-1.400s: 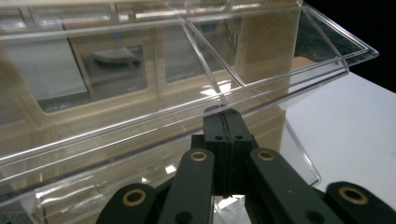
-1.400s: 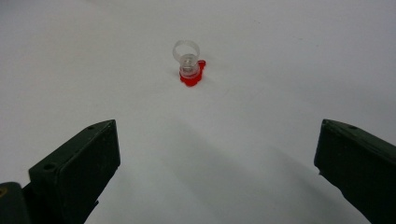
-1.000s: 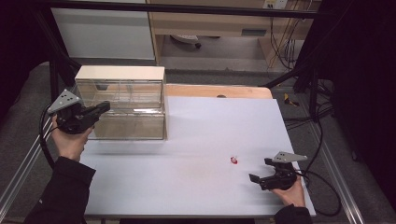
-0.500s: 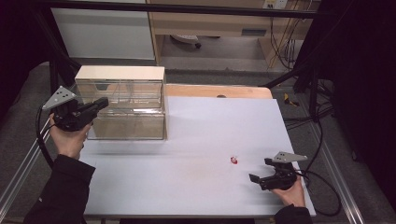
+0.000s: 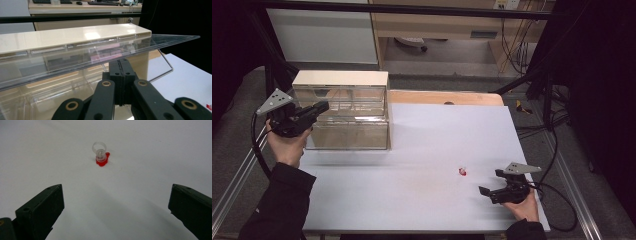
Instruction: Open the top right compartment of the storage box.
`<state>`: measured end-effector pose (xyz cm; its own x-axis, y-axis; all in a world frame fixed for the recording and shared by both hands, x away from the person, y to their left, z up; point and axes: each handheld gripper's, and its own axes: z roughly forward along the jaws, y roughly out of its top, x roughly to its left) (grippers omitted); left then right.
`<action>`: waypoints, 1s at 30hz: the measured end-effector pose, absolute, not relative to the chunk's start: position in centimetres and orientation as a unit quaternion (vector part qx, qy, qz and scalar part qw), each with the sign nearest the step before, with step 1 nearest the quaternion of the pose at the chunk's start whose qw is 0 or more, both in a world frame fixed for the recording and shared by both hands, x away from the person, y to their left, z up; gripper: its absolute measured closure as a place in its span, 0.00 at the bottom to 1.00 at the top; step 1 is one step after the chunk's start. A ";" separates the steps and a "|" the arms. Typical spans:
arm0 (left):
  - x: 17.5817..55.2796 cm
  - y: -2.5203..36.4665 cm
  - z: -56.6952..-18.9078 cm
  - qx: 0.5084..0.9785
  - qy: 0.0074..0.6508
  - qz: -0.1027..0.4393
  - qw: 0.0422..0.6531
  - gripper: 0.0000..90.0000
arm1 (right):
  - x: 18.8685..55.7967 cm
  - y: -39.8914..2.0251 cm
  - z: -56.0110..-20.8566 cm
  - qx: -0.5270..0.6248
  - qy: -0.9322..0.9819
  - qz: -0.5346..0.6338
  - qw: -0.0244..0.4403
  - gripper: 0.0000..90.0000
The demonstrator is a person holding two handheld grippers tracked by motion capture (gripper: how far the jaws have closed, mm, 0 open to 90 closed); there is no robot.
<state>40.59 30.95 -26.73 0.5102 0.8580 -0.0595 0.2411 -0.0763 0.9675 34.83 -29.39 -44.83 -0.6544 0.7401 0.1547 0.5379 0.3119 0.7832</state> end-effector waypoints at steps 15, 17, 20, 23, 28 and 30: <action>40.9 31.0 -26.0 0.665 0.409 0.294 0.552 1.00 | 34.8 -29.4 -44.8 0.400 0.801 0.429 0.118 0.01; 40.9 30.9 -26.0 0.664 0.409 0.296 0.551 1.00 | 34.8 -29.4 -44.8 0.399 0.802 0.429 0.119 0.01; 41.0 30.9 -26.0 0.662 0.410 0.298 0.553 1.00 | 34.8 -29.4 -44.8 0.399 0.802 0.429 0.119 0.01; 41.0 30.9 -25.9 0.661 0.409 0.300 0.552 1.00 | 34.8 -29.4 -44.8 0.401 0.801 0.429 0.118 0.01; 41.2 30.9 -25.6 0.662 0.409 0.302 0.552 1.00 | 34.8 -29.4 -44.8 0.402 0.799 0.431 0.118 0.01; 41.2 30.9 -25.5 0.661 0.408 0.302 0.553 1.00 | 34.8 -29.4 -44.8 0.403 0.798 0.432 0.119 0.01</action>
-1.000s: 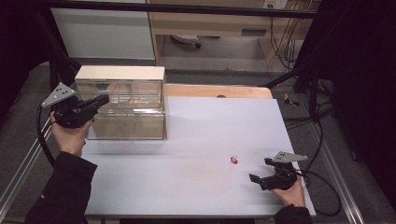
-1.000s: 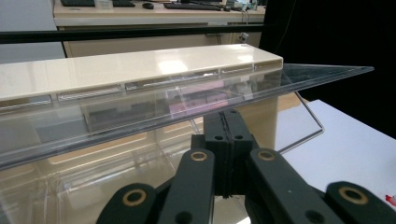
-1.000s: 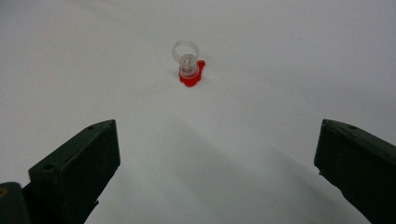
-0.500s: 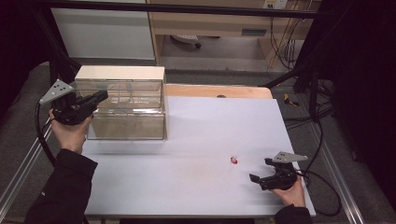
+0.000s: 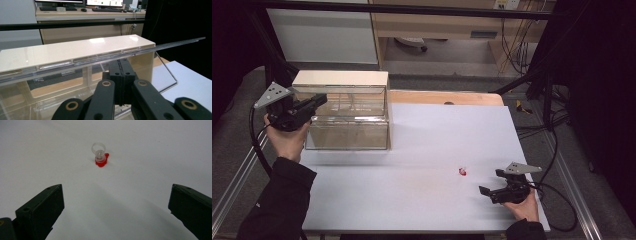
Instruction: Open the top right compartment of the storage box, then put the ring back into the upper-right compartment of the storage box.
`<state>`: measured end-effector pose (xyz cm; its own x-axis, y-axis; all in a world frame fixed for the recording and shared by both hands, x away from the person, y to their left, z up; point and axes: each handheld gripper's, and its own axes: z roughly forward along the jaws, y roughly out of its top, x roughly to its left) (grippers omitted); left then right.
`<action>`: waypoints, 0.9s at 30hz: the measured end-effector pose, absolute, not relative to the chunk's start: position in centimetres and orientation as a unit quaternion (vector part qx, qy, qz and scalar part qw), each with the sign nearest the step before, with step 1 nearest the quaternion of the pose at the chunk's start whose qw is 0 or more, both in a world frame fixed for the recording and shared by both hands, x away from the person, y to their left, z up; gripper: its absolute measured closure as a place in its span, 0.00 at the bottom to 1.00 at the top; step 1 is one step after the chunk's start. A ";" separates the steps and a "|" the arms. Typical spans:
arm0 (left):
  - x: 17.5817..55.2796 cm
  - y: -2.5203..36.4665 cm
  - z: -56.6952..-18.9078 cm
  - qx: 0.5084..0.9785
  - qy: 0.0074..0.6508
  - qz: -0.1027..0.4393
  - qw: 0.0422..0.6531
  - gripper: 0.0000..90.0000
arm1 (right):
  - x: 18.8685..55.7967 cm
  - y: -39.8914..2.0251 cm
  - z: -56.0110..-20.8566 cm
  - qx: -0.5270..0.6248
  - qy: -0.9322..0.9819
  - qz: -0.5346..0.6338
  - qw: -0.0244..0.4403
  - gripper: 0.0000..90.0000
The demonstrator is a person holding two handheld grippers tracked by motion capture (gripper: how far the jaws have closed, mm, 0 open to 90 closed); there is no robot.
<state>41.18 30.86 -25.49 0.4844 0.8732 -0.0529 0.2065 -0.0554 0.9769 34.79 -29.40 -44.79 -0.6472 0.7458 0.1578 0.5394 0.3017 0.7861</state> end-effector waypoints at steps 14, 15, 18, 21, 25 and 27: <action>41.3 30.9 -25.0 0.656 0.407 0.306 0.557 1.00 | 34.8 -29.4 -44.8 0.404 0.798 0.430 0.120 0.01; 41.3 30.9 -25.0 0.656 0.407 0.307 0.557 1.00 | 34.8 -29.4 -44.8 0.405 0.798 0.431 0.120 0.01; 41.4 30.9 -24.9 0.656 0.407 0.306 0.557 1.00 | 34.8 -29.4 -44.8 0.404 0.798 0.431 0.121 0.01; 41.5 30.9 -25.0 0.657 0.407 0.306 0.556 1.00 | 34.8 -29.4 -44.8 0.405 0.798 0.430 0.120 0.01; 41.5 30.9 -25.0 0.658 0.406 0.306 0.555 1.00 | 34.9 -29.4 -44.7 0.406 0.797 0.431 0.120 0.01; 41.5 30.9 -25.0 0.658 0.406 0.306 0.555 1.00 | 34.9 -29.4 -44.7 0.408 0.796 0.431 0.119 0.01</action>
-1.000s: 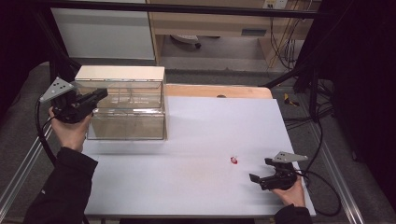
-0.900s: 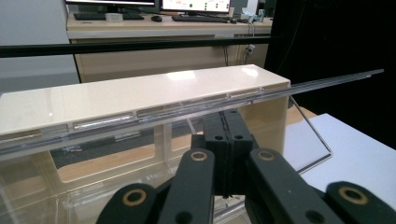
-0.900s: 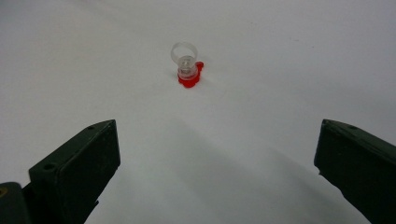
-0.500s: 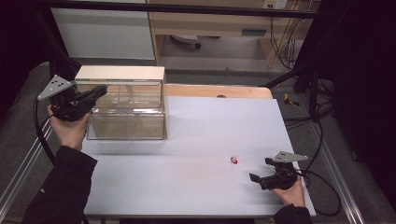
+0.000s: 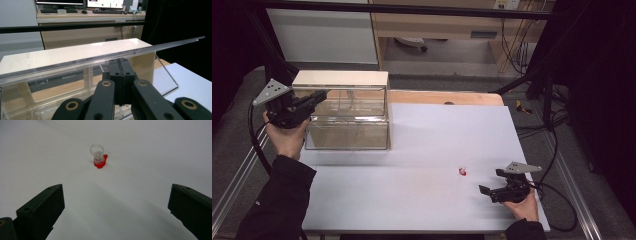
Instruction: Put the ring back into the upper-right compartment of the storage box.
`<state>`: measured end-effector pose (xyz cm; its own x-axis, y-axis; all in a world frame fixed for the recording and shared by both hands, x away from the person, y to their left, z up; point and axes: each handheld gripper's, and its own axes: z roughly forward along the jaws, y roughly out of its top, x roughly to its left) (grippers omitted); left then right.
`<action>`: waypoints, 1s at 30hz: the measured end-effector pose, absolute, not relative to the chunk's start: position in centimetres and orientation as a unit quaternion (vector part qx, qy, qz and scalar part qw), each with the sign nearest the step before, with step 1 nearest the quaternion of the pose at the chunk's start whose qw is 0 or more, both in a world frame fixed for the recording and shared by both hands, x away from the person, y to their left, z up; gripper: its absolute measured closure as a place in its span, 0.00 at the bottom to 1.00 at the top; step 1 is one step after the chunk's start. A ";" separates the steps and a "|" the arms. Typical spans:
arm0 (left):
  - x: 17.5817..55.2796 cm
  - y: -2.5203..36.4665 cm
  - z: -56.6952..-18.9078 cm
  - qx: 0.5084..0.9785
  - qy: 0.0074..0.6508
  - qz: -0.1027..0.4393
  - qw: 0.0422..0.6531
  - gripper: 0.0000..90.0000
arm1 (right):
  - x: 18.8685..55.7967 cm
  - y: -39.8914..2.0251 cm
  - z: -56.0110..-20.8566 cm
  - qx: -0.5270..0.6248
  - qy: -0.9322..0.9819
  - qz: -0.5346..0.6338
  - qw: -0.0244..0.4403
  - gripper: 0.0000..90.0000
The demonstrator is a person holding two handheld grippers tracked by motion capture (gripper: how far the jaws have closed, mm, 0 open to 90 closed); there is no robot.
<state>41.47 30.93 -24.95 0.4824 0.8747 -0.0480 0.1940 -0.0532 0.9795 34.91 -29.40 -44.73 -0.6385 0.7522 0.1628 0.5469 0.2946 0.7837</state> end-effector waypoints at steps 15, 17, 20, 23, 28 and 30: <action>41.5 31.1 -24.8 0.658 0.407 0.304 0.556 1.00 | 35.4 -28.4 -44.4 0.405 0.800 0.426 0.119 0.05; 41.5 31.1 -24.8 0.658 0.407 0.303 0.556 1.00 | 35.5 -28.2 -44.3 0.406 0.800 0.425 0.121 0.06; 41.5 31.1 -24.8 0.659 0.406 0.304 0.555 1.00 | 35.6 -27.9 -44.2 0.403 0.802 0.423 0.122 0.08; 41.4 31.1 -24.7 0.660 0.406 0.305 0.554 1.00 | 35.7 -27.6 -44.0 0.400 0.807 0.416 0.127 0.10; 41.4 31.1 -24.8 0.660 0.406 0.306 0.553 1.00 | 36.2 -26.7 -43.9 0.395 0.813 0.407 0.134 0.11; 41.4 31.1 -24.8 0.660 0.405 0.307 0.553 1.00 | 36.3 -26.4 -43.9 0.394 0.815 0.403 0.136 0.11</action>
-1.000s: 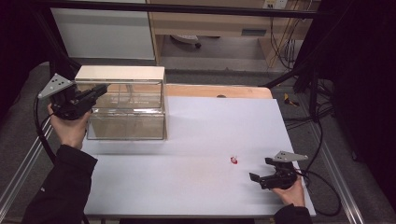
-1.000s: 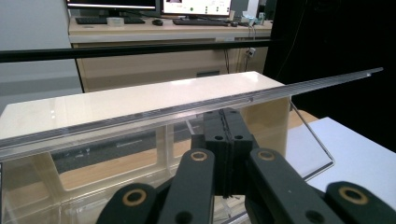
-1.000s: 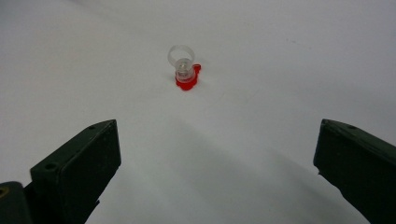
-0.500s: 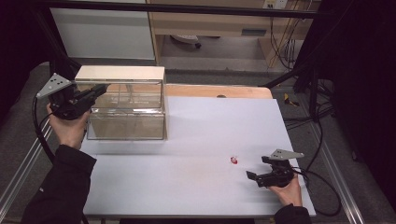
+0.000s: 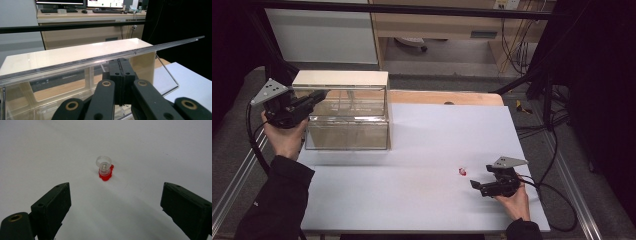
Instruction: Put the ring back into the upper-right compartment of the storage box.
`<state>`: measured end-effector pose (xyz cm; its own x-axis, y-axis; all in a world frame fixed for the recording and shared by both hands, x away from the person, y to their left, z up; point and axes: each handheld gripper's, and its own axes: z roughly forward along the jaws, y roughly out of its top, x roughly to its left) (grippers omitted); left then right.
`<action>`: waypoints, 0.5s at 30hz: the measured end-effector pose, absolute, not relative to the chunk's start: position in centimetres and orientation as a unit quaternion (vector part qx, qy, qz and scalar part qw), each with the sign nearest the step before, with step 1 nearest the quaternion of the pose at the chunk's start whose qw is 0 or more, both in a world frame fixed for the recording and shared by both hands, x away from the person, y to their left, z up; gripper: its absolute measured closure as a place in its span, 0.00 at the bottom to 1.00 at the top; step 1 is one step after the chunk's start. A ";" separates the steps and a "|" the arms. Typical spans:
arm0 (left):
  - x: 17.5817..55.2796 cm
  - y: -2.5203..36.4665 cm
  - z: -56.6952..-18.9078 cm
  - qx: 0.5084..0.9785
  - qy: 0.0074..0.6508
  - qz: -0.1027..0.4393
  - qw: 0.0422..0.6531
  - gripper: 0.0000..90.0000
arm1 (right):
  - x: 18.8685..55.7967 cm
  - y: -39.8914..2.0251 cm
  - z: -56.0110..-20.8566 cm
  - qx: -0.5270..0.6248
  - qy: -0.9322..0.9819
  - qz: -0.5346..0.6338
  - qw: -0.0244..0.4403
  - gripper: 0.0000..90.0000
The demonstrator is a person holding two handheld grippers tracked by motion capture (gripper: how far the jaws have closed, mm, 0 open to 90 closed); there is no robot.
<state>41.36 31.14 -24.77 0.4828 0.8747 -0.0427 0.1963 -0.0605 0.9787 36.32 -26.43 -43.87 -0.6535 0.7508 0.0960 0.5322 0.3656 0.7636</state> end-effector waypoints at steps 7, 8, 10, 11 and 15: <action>41.3 31.2 -24.7 0.662 0.405 0.307 0.551 1.00 | 36.9 -25.4 -43.7 0.388 0.819 0.399 0.140 0.11; 41.3 31.2 -24.7 0.662 0.405 0.307 0.551 1.00 | 37.0 -25.1 -43.7 0.386 0.821 0.396 0.142 0.11; 41.3 31.1 -24.7 0.661 0.405 0.308 0.551 1.00 | 37.2 -24.9 -43.7 0.384 0.822 0.396 0.143 0.11; 41.3 31.1 -24.7 0.661 0.405 0.308 0.551 1.00 | 37.2 -24.7 -43.6 0.383 0.824 0.393 0.143 0.11; 41.4 31.1 -24.7 0.662 0.406 0.308 0.551 1.00 | 37.8 -23.9 -43.5 0.378 0.827 0.390 0.145 0.12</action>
